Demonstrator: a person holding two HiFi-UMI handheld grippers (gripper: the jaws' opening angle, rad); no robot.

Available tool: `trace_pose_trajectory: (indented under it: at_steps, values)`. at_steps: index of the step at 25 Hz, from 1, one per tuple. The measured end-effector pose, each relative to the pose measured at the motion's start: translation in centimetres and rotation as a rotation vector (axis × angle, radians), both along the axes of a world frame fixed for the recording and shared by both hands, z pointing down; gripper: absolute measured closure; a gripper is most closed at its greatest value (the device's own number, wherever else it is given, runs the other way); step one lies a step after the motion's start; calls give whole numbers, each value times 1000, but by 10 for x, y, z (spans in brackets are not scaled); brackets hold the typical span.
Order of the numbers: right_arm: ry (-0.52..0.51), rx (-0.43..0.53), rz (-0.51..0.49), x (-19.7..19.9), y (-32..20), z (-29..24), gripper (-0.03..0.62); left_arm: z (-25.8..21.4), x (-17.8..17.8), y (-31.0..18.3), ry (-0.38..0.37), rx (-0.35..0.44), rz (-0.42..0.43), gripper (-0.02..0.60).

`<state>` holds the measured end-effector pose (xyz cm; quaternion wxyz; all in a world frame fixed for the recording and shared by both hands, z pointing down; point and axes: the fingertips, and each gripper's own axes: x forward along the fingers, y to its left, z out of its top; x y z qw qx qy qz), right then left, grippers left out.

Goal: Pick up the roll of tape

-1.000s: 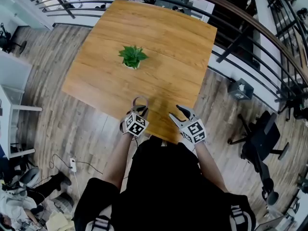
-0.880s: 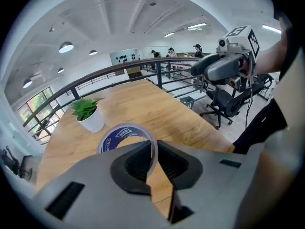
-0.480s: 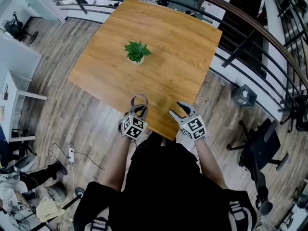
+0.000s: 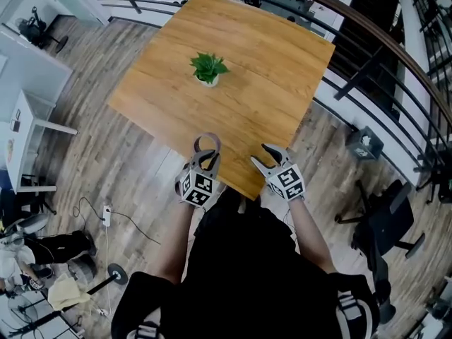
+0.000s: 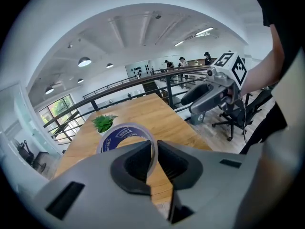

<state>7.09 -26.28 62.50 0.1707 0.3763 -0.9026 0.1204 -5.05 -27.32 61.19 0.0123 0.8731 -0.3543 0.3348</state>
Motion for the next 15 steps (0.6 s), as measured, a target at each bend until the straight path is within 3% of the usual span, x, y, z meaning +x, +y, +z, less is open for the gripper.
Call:
trace_pose_trajectory:
  at_steps: [15]
  values:
    - [6,16,-49,-1,10,-1,381,-17,2,22,6,53,-45,523]
